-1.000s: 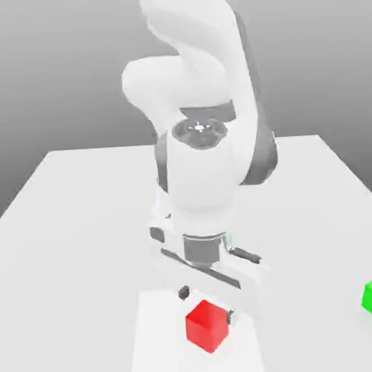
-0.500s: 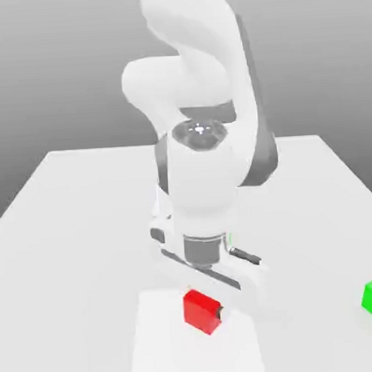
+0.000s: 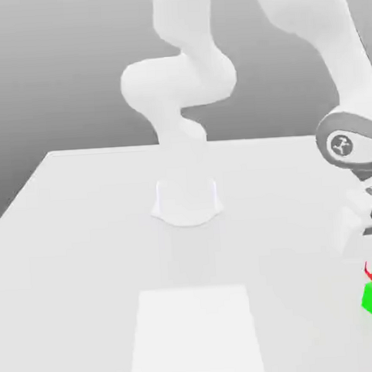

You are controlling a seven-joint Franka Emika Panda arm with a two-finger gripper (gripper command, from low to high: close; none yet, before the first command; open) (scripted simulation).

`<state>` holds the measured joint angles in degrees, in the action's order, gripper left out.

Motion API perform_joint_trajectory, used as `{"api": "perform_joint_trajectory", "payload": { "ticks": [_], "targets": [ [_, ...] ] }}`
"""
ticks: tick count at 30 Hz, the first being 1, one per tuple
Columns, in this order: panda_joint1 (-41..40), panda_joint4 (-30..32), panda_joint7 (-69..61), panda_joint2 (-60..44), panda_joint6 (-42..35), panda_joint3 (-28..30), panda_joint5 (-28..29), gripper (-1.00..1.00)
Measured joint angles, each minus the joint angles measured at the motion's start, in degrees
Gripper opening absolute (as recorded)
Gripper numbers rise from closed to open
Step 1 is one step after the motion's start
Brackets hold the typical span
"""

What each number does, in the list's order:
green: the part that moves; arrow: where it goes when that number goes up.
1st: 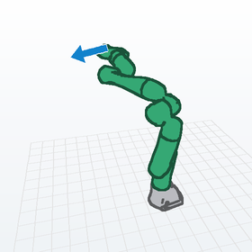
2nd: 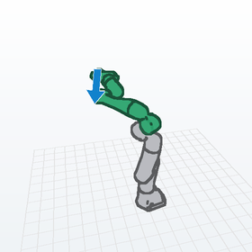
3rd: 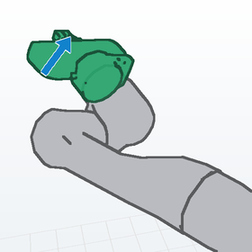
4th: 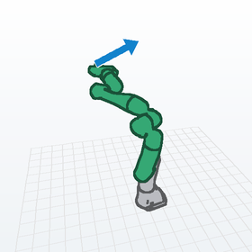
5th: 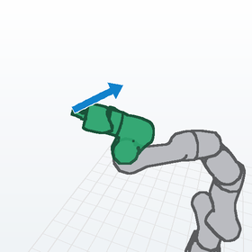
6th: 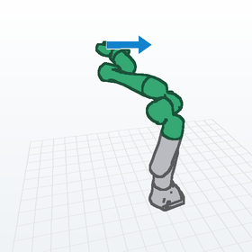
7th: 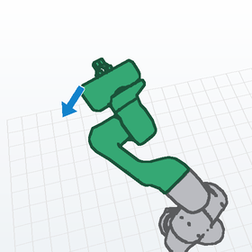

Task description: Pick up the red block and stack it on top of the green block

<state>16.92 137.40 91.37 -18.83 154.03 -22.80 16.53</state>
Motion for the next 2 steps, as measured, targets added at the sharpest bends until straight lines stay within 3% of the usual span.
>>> {"api": "perform_joint_trajectory", "payload": {
  "ticks": [2],
  "targets": [
    [0.0,0.0,0.0,0.0,0.0,0.0,0.0,1.00]
  ]
}}
